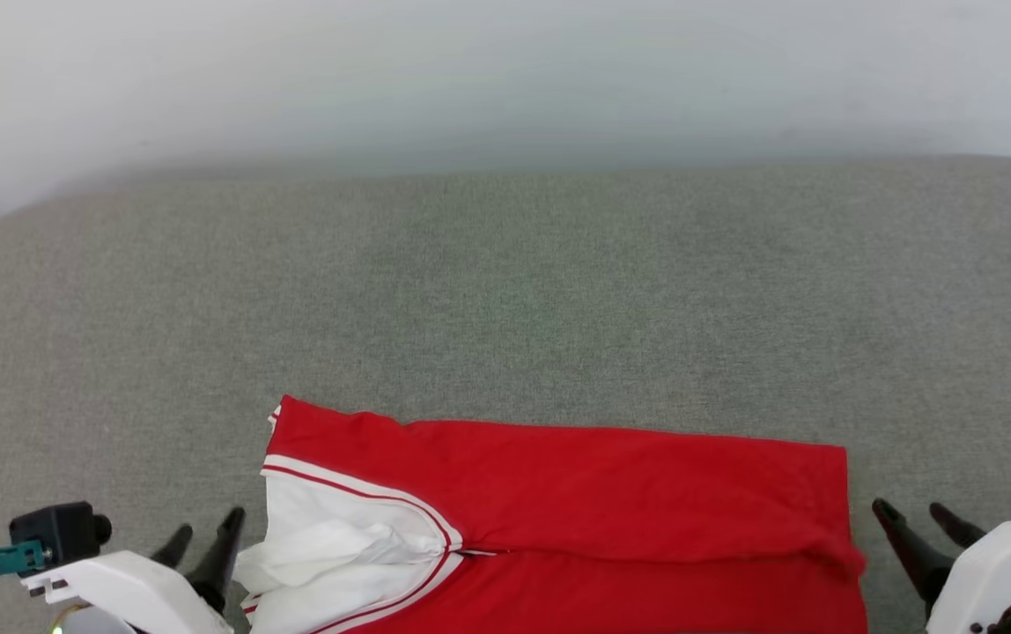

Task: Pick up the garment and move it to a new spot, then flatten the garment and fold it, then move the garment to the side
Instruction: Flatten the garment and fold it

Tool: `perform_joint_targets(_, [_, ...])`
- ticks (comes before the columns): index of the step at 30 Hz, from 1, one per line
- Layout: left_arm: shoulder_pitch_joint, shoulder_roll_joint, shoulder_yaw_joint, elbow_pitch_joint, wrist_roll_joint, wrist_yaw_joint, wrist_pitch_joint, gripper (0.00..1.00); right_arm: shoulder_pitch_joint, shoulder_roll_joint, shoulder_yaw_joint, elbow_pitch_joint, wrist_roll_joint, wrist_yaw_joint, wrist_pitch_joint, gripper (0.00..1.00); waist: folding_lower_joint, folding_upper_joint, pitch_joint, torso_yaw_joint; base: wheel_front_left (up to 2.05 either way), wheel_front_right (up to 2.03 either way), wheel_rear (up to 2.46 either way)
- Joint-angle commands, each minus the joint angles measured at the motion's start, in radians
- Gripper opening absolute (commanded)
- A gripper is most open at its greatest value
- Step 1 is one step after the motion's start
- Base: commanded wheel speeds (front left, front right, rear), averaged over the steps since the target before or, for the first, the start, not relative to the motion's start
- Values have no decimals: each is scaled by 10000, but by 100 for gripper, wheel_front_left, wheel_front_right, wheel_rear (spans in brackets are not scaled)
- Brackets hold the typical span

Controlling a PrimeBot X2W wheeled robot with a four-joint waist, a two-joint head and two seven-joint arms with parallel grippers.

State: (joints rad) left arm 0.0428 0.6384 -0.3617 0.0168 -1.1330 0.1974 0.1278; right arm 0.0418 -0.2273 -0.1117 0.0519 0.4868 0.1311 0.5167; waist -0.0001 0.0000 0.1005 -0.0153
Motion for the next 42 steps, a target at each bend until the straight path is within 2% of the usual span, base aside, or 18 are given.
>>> perform_joint_targets(1, [-198, -146, 116, -121, 349, 215, -528, 100, 211, -50, -120, -406, -138, -8, -52, 100, 1, 0, -334, -73, 0, 0, 0])
perform_joint_targets(6, [-428, -538, 205, -468, 1080, 379, -1802, 100, 325, -178, -640, -1175, -164, -8, 394, 100, 1, 0, -846, -153, 0, 0, 0])
perform_joint_targets(9, [-580, -799, 191, -719, 1448, 335, -2478, 100, 243, -293, -1071, -1318, -129, -8, 885, 100, 1, 0, -1022, -135, 0, 0, 0])
perform_joint_targets(10, [-623, -844, 237, -776, 1556, 360, -2707, 100, 186, -325, -1205, -1319, -91, -8, 1088, 100, 1, 0, -1048, -121, 0, 0, 0])
perform_joint_targets(11, [-799, -912, 295, -1027, 2074, 419, -3293, 100, 106, -358, -1545, -1226, -100, -6, 1859, 100, 1, 0, -1054, 2, 0, 0, 0])
perform_joint_targets(13, [-958, -912, 264, -1205, 2531, 500, -3526, 100, 74, -296, -1785, -1108, -104, -6, 2383, 100, 1, 0, -1013, 117, 0, 0, 0])
perform_joint_targets(19, [-1447, -971, 126, -1666, 4062, 904, -3843, 100, -76, 20, -1922, -863, -112, -6, 3521, 100, 1, 0, -569, 579, 0, 0, 0])
perform_joint_targets(21, [-1498, -1015, 90, -1710, 4247, 946, -3870, 100, -120, 68, -1872, -803, -133, -6, 3635, 100, 1, 0, -484, 664, 0, 0, 0])
perform_joint_targets(32, [-1934, -1403, -199, -1823, 5092, 646, -3923, 100, -814, 528, -1222, 440, 11, -8, 4292, 100, 1, 0, 375, 1444, 0, 0, 0])
perform_joint_targets(39, [-2125, -1418, -260, -1679, 5214, 502, -3929, 100, -769, 883, -686, 1378, 289, -5, 4646, 100, 1, 0, 611, 1576, 0, 0, 0])
perform_joint_targets(40, [-2126, -1434, -250, -1665, 5210, 503, -3930, 100, -780, 924, -605, 1483, 371, -5, 4688, 64, 1, 0, 621, 1562, 0, 0, 0])
perform_joint_targets(42, [-2097, -1442, -249, -1628, 5214, 500, -3931, 100, -880, 953, -451, 1610, 576, -3, 4621, 0, 1, 0, 627, 1525, 0, 0, 0])
